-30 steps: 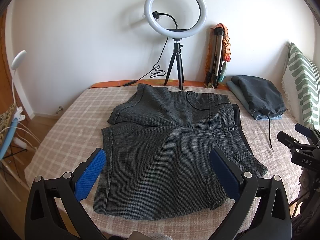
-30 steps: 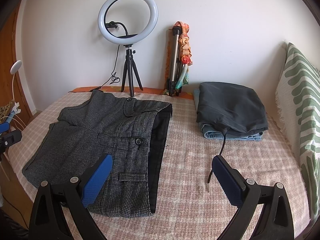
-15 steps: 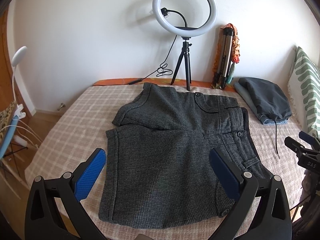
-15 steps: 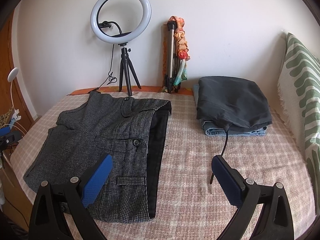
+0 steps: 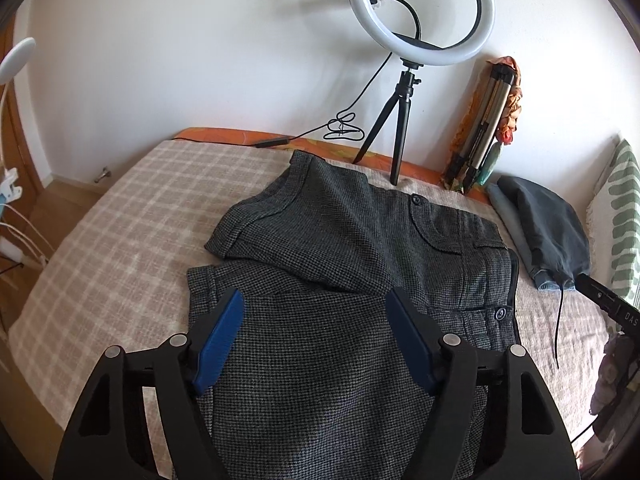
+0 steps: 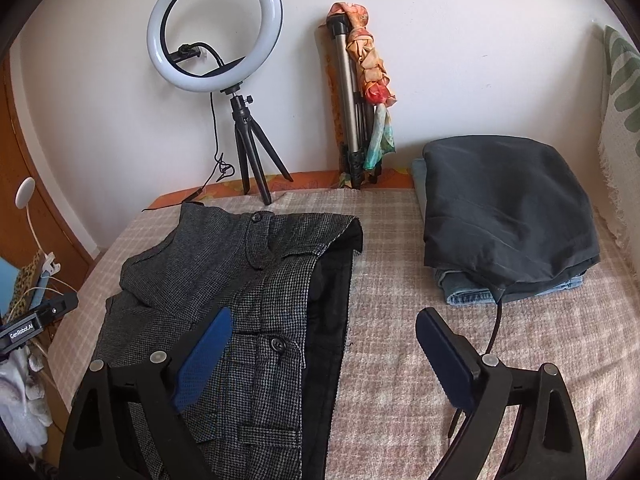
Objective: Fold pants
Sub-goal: 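Move both grippers to the pants edge and close the right gripper on it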
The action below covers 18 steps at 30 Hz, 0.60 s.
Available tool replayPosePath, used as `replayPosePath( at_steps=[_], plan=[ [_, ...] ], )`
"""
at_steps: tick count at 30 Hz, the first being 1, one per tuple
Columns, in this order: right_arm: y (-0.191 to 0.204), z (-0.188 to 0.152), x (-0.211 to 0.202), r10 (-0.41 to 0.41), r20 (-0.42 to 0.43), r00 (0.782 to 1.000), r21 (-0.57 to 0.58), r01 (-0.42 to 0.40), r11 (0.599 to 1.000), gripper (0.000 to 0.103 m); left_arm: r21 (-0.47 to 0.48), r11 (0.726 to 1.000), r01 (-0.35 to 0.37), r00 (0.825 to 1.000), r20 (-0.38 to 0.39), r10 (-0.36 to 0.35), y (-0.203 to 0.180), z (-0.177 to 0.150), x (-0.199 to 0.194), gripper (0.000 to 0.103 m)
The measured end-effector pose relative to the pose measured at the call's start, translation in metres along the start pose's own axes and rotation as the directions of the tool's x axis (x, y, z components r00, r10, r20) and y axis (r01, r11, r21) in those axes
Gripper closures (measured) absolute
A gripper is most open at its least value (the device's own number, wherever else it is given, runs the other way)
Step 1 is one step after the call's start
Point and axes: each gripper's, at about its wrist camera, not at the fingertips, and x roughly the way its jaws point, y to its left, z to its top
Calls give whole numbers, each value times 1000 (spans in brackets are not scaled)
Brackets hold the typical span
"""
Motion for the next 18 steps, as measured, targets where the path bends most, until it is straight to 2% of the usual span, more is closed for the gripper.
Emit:
replayPosePath(
  at_steps=[4,6,12,15,18],
  plan=[
    [-11,35,32,42,-32,999,35,-41,999,9,-31,999,18,999,-32,-19,-1,4,17,37],
    [-15,55,51,33,-43,999,18,-32,999,9,-37,999,22,999,-39,-24,-2,7,24,38],
    [-10,111,119,43,-140,989,-145,-64,987,17,-33,999,35,998,-49,-37,-9,20,43,43],
    [-6,123,156,51,-206,977,-205,-94,974,17,-32,999,42,997,-64,-44,-11,24,54,44],
    [-3,125,194,82,-285,955,-238,-154,959,18,-38,999,37,996,-80,-40,-9,24,63,44]
  ],
)
